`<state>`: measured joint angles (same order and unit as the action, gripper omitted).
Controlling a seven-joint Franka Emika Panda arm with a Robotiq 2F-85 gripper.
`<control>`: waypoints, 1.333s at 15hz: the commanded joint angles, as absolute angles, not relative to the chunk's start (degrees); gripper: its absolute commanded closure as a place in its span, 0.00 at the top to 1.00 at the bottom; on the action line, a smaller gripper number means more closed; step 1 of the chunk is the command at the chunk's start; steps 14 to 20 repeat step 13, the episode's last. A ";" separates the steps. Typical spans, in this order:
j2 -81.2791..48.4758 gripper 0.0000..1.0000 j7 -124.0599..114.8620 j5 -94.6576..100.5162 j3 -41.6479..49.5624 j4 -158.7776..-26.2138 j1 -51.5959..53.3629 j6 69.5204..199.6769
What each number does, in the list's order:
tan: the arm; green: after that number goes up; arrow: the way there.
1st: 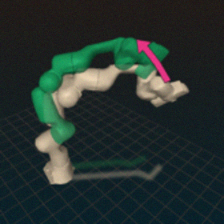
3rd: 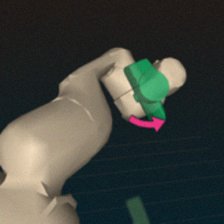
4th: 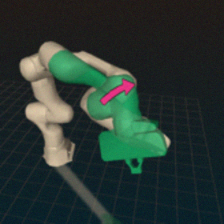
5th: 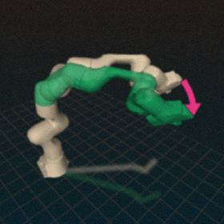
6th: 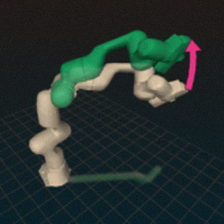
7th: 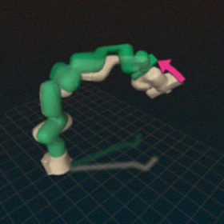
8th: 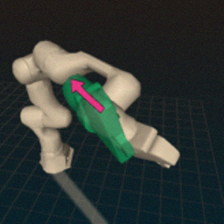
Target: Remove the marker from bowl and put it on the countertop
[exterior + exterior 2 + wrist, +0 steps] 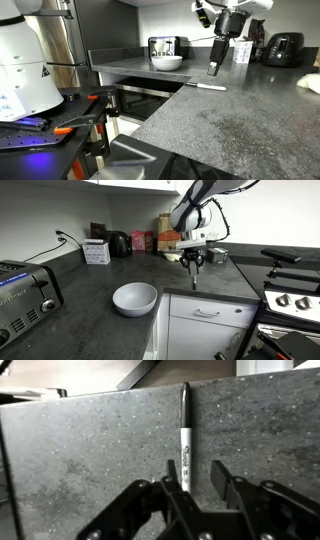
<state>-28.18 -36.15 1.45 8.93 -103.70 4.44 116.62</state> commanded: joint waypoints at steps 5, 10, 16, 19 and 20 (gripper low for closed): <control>-21.72 1.00 -38.38 4.36 7.45 -105.32 7.74 112.65; -15.99 1.00 -36.60 2.48 2.54 -107.22 9.54 108.26; -14.33 1.00 -34.23 2.87 0.31 -108.90 9.55 109.58; -14.33 1.00 -34.23 2.87 0.31 -108.90 9.55 109.58; -14.33 1.00 -34.23 2.87 0.31 -108.90 9.55 109.58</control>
